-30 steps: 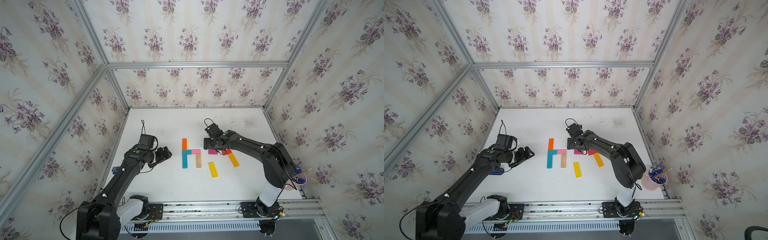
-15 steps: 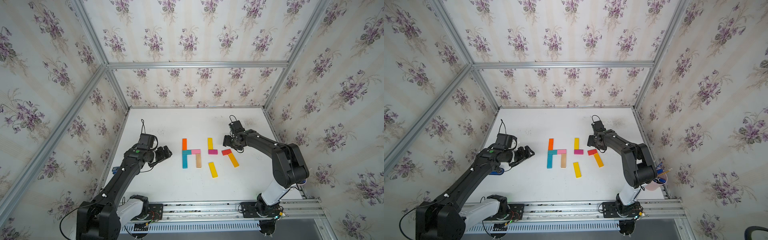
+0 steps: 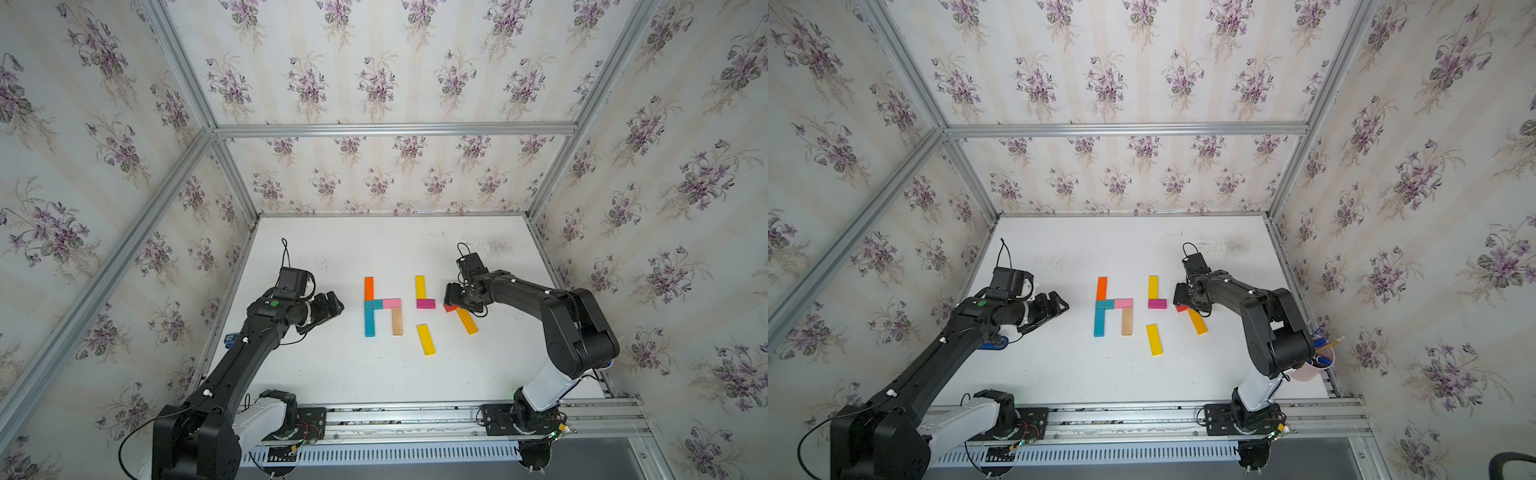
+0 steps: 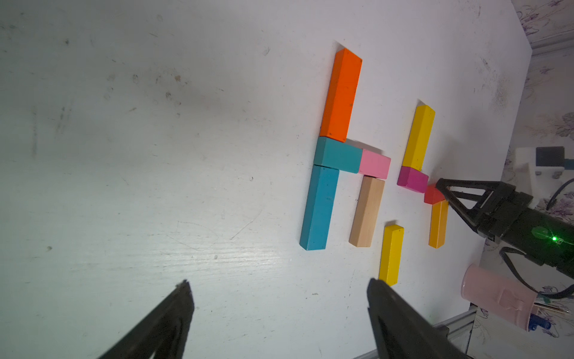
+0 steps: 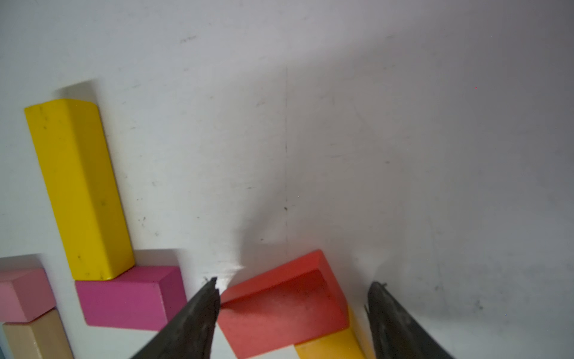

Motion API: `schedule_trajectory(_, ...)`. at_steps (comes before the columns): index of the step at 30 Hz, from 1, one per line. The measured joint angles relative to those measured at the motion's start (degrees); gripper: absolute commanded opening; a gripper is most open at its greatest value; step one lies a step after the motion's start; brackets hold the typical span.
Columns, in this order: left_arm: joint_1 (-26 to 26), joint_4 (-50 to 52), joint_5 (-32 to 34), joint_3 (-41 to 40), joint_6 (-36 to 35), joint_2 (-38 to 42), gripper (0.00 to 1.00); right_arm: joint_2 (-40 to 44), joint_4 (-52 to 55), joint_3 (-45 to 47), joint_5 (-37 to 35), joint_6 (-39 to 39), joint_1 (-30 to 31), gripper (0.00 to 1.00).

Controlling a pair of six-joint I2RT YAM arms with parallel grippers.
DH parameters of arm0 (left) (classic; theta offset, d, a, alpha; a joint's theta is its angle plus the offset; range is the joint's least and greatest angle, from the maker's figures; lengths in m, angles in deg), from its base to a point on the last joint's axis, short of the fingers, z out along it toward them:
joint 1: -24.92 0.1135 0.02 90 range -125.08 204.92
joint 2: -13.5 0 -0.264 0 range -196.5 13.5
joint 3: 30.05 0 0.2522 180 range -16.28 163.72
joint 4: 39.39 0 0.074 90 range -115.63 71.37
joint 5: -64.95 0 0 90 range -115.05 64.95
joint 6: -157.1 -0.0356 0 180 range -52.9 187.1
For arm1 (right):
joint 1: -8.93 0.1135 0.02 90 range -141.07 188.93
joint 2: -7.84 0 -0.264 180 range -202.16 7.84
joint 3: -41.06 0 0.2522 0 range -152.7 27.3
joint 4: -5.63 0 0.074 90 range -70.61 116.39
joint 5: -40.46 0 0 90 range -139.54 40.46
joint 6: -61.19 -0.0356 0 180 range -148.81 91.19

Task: Assemble the letter h with building blocks
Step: Adjust the building block at the center of the board.

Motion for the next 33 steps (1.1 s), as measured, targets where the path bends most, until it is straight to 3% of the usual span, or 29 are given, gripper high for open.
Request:
schedule_trajectory(12,0.0,0.04,0.0,-0.09,0.0,0.09,0.9,2.32,2.08,-0.09,-6.4,0.33,3.74,0.85)
schedule_trajectory(21,0.0,-0.02,-0.02,-0.11,0.02,-0.2,0.9,4.15,3.67,1.55,-10.12,1.73,5.25,0.81)
schedule_trajectory(33,0.0,-0.07,-0.02,-0.37,0.02,-0.35,0.9,-2.58,3.41,-2.16,-11.74,3.54,5.53,0.73)
